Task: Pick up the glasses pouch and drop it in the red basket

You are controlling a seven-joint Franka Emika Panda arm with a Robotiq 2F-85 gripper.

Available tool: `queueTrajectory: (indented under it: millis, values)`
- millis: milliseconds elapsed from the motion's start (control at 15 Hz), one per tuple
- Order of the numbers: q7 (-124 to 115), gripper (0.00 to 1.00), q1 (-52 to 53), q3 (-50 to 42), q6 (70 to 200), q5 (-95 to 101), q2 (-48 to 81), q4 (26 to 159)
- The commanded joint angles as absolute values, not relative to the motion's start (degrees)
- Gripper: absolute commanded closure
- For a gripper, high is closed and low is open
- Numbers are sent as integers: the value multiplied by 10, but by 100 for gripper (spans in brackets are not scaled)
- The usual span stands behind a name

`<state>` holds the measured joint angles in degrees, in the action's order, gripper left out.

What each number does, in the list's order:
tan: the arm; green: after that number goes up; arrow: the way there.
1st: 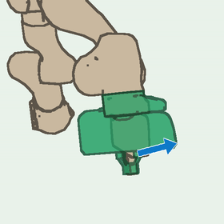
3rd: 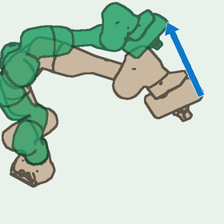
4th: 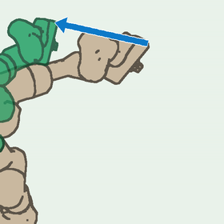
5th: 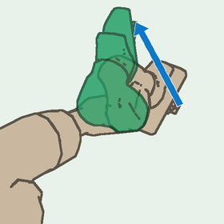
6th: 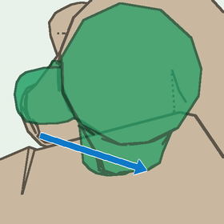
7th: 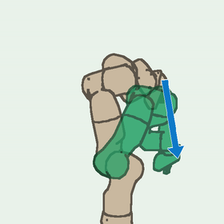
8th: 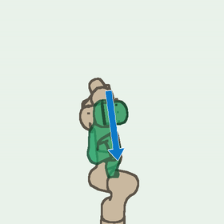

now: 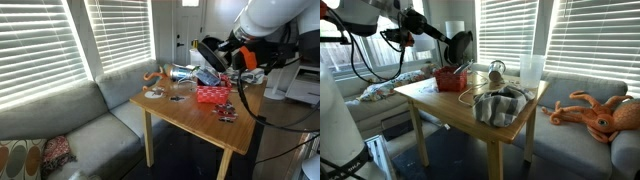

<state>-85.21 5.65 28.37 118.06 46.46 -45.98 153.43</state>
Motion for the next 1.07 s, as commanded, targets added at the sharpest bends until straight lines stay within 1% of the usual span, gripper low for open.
queueTrajectory:
  millis: [0, 67, 200, 400, 467, 533, 600, 733, 933, 1000]
  values:
    - [-837, 57, 81, 255, 1182, 467, -428, 1516]
    - [-833, 49, 86, 250, 1185, 466, -423, 1514]
    - [-824, 36, 95, 238, 1195, 462, -411, 1509]
    - [-810, 31, 104, 223, 1205, 456, -400, 1505]
    - [-801, 34, 107, 218, 1204, 451, -399, 1503]
    - [-796, 43, 108, 216, 1200, 448, -398, 1500]
    - [-788, 48, 109, 211, 1197, 446, -397, 1497]
    - [-776, 56, 109, 203, 1196, 440, -397, 1495]
    - [-726, 48, 124, 177, 1190, 390, -403, 1491]
    - [-703, 28, 127, 169, 1188, 367, -407, 1490]
